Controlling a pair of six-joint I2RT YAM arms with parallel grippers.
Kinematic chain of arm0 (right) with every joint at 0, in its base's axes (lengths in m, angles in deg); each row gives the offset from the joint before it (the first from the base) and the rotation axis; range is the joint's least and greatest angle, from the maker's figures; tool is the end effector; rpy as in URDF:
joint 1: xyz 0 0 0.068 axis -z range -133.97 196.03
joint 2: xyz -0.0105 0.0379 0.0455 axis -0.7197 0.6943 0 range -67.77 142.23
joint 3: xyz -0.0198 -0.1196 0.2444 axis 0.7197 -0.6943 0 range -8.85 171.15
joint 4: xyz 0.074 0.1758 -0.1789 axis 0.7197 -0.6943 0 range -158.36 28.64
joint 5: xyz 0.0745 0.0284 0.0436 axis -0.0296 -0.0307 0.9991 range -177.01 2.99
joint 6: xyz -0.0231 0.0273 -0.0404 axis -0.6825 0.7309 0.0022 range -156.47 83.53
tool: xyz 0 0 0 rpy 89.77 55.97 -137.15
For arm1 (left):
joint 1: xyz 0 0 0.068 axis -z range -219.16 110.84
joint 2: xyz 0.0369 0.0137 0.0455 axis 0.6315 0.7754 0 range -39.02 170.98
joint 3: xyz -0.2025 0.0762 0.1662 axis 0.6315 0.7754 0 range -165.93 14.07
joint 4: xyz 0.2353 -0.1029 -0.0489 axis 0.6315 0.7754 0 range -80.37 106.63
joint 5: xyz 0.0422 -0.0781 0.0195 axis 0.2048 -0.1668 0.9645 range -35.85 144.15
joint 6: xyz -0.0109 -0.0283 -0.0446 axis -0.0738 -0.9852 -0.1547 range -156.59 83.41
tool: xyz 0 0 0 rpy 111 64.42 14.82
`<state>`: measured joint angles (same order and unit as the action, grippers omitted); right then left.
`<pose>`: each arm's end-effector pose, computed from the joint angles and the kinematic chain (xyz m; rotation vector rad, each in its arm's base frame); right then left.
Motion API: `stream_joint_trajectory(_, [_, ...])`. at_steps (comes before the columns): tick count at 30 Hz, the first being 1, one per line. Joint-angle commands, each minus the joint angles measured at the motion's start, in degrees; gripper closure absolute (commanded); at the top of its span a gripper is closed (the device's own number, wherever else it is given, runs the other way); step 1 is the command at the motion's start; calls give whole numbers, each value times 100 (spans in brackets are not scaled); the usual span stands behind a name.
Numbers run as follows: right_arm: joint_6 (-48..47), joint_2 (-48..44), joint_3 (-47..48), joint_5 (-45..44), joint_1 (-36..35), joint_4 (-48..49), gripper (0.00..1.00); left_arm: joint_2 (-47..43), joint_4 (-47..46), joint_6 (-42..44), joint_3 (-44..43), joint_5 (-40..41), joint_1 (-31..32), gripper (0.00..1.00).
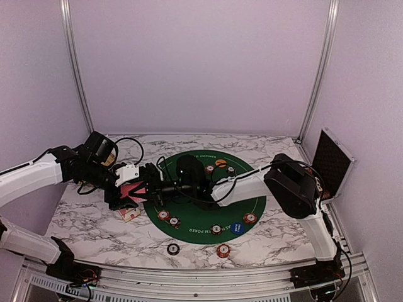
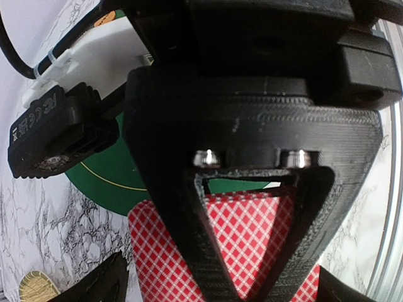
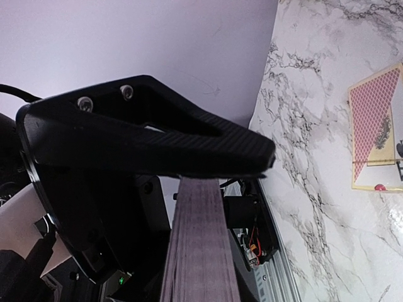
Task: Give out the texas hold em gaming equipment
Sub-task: Pass from the right arm to the left
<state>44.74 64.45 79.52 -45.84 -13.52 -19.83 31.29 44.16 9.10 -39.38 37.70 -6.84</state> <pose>0.2415 0.4571 0.1784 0.3481 -2.1977 -2.1575 0.2061 -0.1423 0.2640 1.6253 1.8111 -0.2495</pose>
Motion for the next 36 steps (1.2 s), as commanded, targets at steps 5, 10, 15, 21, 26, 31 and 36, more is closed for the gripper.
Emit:
stream_joint_trajectory(5, [-69, 28, 359, 101, -64, 222, 89, 1, 118, 307, 82, -24, 20, 12])
stream_joint_trajectory(10, [-39, 84, 382, 135, -66, 179, 89, -17, 84, 375, 13, -29, 20, 19])
stream_joint_trajectory(15, [-76, 85, 356, 146, -66, 74, 89, -17, 50, 439, -20, 34, 20, 26])
stream_joint_trajectory(21, [-126, 101, 355, 155, -71, -66, 89, -46, -33, 425, -7, 46, 29, 26])
stream_joint_trajectory(26, [-161, 87, 377, 155, -74, -110, 89, -108, -85, 420, 16, 64, 36, 15])
stream_joint_trajectory(31, [-165, 92, 391, 154, -83, -120, 90, -93, -69, 410, 51, 80, 88, 16])
stream_joint_trajectory(36, [-160, 100, 391, 155, -83, -128, 90, -70, -29, 410, 80, 48, 125, 22])
